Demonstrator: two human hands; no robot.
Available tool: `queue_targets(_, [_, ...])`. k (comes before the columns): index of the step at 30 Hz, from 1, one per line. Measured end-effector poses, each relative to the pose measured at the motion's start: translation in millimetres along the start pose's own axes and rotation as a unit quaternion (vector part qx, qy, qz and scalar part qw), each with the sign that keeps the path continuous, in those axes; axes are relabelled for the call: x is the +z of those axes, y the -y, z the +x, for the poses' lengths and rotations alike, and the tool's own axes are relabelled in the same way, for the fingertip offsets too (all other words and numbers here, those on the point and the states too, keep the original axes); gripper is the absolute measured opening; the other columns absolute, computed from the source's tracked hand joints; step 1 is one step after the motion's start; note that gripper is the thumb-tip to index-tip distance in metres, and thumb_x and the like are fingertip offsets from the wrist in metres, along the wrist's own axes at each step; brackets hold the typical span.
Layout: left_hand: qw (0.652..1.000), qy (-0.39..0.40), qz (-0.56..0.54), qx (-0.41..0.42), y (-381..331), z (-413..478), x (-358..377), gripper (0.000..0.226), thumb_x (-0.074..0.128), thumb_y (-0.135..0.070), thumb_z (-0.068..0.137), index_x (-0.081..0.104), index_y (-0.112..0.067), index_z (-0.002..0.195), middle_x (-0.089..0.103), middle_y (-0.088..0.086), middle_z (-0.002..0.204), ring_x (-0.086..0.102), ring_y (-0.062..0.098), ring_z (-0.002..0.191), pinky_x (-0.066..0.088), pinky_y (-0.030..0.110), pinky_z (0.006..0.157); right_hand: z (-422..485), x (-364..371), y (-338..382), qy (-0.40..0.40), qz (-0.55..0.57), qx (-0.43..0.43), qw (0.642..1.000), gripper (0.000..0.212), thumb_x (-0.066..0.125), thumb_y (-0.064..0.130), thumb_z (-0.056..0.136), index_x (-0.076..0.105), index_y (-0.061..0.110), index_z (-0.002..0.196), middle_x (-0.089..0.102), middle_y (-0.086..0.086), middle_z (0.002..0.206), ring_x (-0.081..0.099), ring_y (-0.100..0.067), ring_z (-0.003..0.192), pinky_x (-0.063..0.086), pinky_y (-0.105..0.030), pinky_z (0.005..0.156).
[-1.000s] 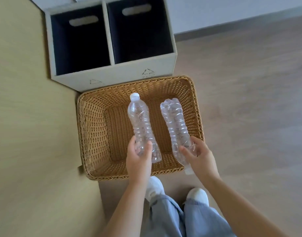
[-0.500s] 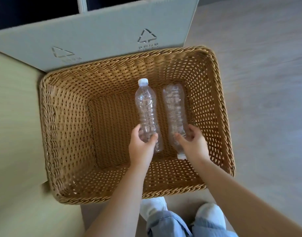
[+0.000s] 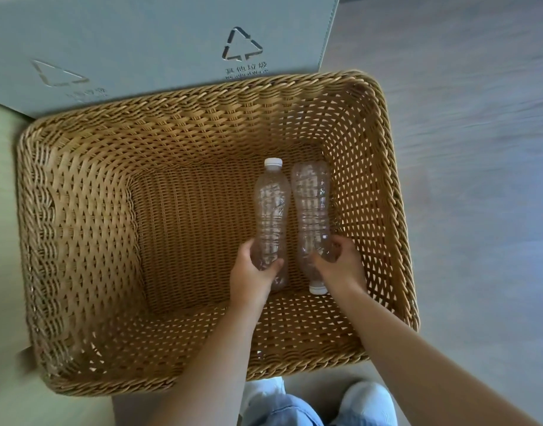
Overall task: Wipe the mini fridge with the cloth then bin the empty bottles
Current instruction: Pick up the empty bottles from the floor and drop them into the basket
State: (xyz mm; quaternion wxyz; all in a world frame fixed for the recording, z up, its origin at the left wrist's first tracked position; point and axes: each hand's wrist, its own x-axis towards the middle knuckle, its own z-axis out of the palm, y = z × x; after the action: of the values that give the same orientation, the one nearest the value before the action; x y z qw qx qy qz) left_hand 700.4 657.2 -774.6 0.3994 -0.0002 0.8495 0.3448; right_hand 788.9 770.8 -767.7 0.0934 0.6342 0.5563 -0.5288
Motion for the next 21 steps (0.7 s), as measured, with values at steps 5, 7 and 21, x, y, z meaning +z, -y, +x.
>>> queue_targets(5, [1.0,0.013,0.0,-0.01,-6.7,-7.2,0.0,0.065,0.074,-0.029,0.074,0.042,-0.022,0.131,0.052,-0.017,0.102,0.047,-0.001,0.086,0.038,0.021,0.079,-10.6,-10.0,5.2,0.007,-0.019,-0.004,1.0,0.062,0.066,0.025,0.082,0.035,0.015,0.135,0.046,-0.006,0.133,0.049,-0.02,0.113,0.037,-0.02,0.081])
queue_targets(7, [1.0,0.013,0.012,-0.012,-11.5,-12.8,-4.1,0.068,0.072,-0.032,0.075,0.04,-0.023,0.133,0.056,-0.007,0.117,0.05,0.005,0.095,0.037,0.024,0.083,-18.9,-16.3,7.6,0.009,-0.031,-0.017,0.999,0.065,0.065,0.028,0.083,0.032,0.016,0.137,0.043,-0.006,0.136,0.046,-0.023,0.119,0.038,-0.028,0.092])
queue_targets(21, [0.974,-0.153,0.132,0.101,-116.7,-136.4,-100.4,0.046,0.058,-0.032,0.087,0.051,-0.012,0.127,0.055,0.004,0.128,0.049,0.018,0.119,0.035,0.023,0.091,-141.1,-99.9,97.7,-0.023,-0.068,-0.175,0.982,0.038,0.064,0.03,0.083,0.054,0.022,0.119,0.058,0.002,0.117,0.051,-0.009,0.099,0.04,-0.026,0.088])
